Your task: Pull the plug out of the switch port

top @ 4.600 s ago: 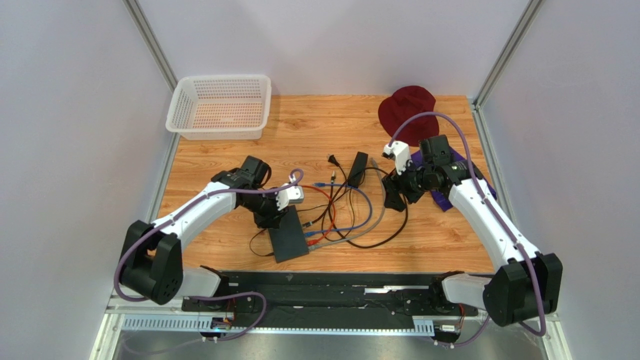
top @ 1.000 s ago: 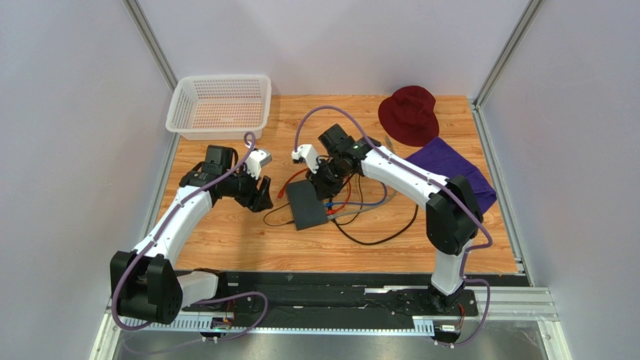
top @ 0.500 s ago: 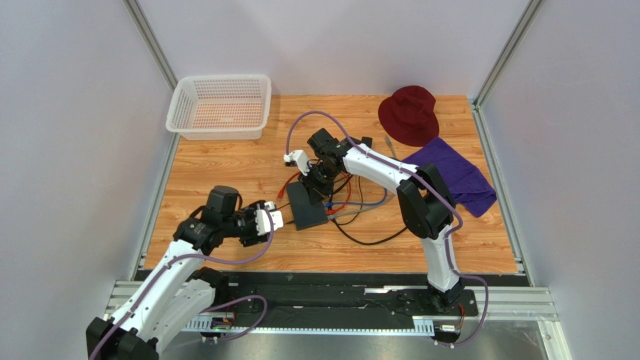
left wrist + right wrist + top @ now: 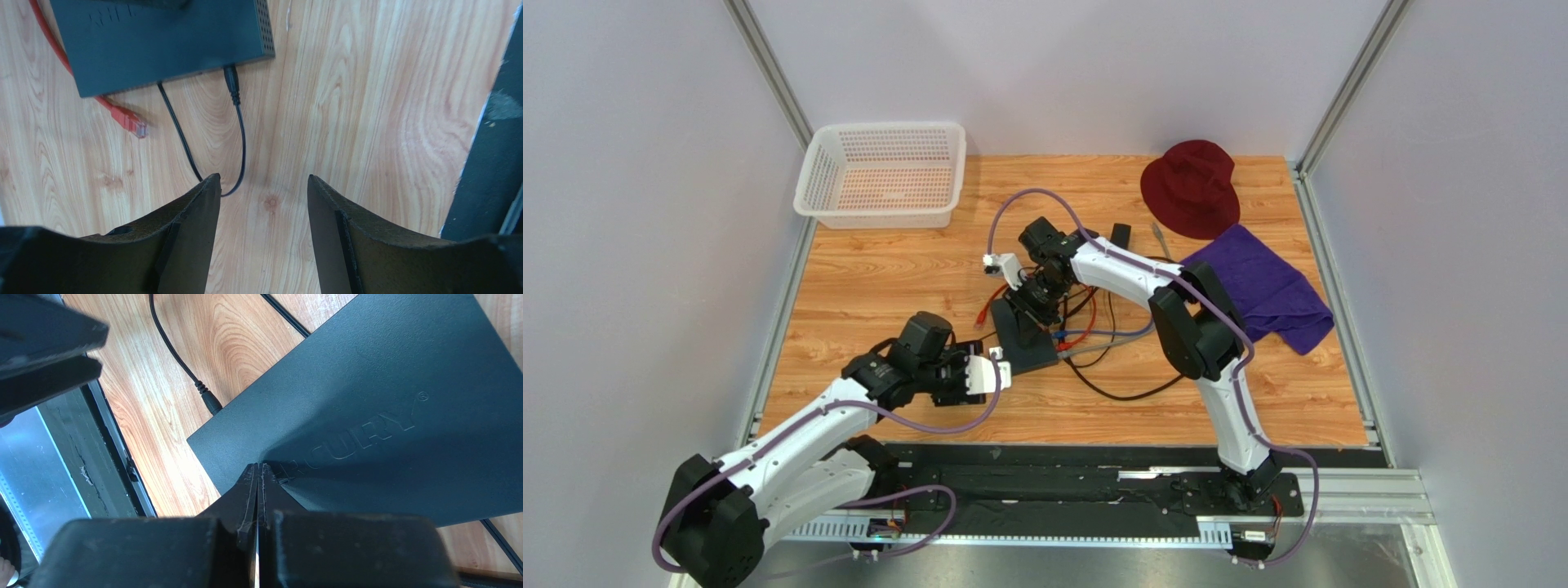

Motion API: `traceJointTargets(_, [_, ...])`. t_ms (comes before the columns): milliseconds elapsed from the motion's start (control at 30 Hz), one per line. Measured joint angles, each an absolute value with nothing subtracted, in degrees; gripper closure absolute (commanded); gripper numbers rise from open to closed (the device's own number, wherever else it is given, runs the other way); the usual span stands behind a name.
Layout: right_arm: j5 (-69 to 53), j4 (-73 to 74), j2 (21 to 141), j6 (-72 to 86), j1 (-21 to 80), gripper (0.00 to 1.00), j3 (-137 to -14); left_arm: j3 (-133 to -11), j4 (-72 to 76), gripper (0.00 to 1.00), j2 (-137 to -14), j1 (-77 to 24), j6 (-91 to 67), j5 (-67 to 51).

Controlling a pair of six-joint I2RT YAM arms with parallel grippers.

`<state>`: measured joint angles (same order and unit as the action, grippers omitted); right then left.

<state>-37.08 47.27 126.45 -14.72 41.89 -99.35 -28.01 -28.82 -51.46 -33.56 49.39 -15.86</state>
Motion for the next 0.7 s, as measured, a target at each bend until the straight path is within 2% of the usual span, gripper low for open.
traceJointTargets(267, [-38.15, 47.77, 127.07, -14.61, 41.41, 1.0, -99.9, -29.63, -27.88, 0.38, -57.01, -34.79, 47.46, -10.37])
traceJointTargets(367, [-38.0, 48.56, 127.39, -14.59, 41.41, 1.0, -100.66, -30.37, -27.46, 0.35, -57.08, -34.79, 47.22, -11.42])
traceJointTargets(433, [-37.65, 48.86, 127.5, -14.59, 41.41, 1.0, -100.95, -30.37, -27.44, 0.29, -56.77, -34.81, 47.35, -12.58])
traceJointTargets(700, [-37.74, 49.23, 127.63, -14.55, 40.93, 1.0, -101.06, -29.39, -27.27, 0.37, -55.27, -34.81, 50.0, -15.53])
